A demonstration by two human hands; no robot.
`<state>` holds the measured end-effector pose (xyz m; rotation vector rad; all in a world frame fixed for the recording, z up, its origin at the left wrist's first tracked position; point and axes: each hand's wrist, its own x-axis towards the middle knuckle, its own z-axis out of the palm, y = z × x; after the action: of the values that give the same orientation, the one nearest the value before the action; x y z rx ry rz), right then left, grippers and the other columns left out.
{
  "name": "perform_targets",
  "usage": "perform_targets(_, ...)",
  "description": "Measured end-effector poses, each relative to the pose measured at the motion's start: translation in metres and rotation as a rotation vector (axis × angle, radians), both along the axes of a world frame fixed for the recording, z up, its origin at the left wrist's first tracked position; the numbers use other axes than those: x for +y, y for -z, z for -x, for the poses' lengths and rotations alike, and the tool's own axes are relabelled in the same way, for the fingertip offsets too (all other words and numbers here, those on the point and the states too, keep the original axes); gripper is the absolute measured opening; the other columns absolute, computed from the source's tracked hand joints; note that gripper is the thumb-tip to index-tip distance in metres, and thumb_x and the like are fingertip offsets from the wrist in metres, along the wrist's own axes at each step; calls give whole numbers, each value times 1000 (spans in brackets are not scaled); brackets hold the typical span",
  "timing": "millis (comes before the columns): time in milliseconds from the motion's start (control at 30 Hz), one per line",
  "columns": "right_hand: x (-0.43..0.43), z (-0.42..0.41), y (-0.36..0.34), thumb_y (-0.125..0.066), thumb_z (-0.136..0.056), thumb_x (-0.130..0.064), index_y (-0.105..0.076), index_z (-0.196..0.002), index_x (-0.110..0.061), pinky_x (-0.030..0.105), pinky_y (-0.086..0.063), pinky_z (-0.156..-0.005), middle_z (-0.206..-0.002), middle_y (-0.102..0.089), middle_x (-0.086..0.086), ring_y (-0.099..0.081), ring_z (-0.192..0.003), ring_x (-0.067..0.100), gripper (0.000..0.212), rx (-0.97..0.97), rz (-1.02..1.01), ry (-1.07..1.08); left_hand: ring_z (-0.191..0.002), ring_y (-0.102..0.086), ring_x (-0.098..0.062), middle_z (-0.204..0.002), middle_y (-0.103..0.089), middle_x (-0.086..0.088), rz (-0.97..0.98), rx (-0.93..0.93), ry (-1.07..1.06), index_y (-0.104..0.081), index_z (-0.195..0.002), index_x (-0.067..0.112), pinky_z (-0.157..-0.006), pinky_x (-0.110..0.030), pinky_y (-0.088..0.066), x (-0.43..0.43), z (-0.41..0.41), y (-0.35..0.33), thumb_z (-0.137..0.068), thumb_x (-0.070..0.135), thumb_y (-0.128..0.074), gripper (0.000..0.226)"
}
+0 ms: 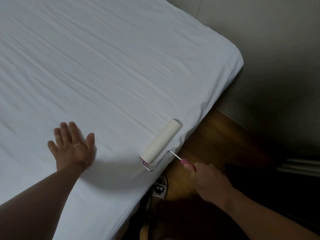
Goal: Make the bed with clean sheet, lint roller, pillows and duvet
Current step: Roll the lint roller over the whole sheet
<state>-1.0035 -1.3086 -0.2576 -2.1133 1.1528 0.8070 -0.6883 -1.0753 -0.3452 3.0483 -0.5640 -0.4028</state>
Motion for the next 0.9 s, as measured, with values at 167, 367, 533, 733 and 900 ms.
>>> perform_targets(167, -8, 38, -23, -17, -99, -65, -51, -82, -30, 34, -46, -70, -78, -56, -8, -57, -73, 11, 52, 112, 47, -53, -152, 1, -33, -166, -2, -15, -2, -1, 1, -5, -157, 12, -119, -59, -6, -2, 0, -2, -90, 69, -8, 88)
perform_targets(367, -3, 45, -62, -1, -81, -84, -53, -91, -37, 31, -46, -68, -83, -61, 4, -60, -77, 17, 71, 289, 122, -86, -147, -18, -36, -161, -21, -15, 44, -31, -1, -22, -154, 15, -115, -59, -16, 3, -7, -3, -92, 66, -22, 81)
perform_targets(533, 27, -55, -49, 32, -30, -91, -51, -108, -59, 24, -42, -75, -99, -63, -5, -55, -75, 12, 118, 217, 121, -214, -128, -44, -32, -143, -46, -3, 154, -140, 106, -48, -138, 27, -102, -50, -30, 28, -51, -17, -92, 60, -36, 58)
perform_targets(733, 92, -262, -44, -10, -82, -81, -49, -87, -24, 38, -45, -68, -75, -61, -1, -58, -74, 27, 69, -235, 140, -207, -145, -29, -30, -155, -36, -9, 160, -193, -80, -40, -147, 26, -111, -56, -26, 114, -183, -20, -95, 62, -29, 64)
perform_targets(900, 148, -451, -34, -43, -103, -40, -44, -122, -35, 40, -52, -77, -90, -63, -1, -63, -87, 29, 20, -603, 136, -345, -153, -2, -26, -166, -5, -4, -36, -85, -165, -10, -156, 37, -118, -58, -12, 209, -286, -18, -90, 74, -4, 76)
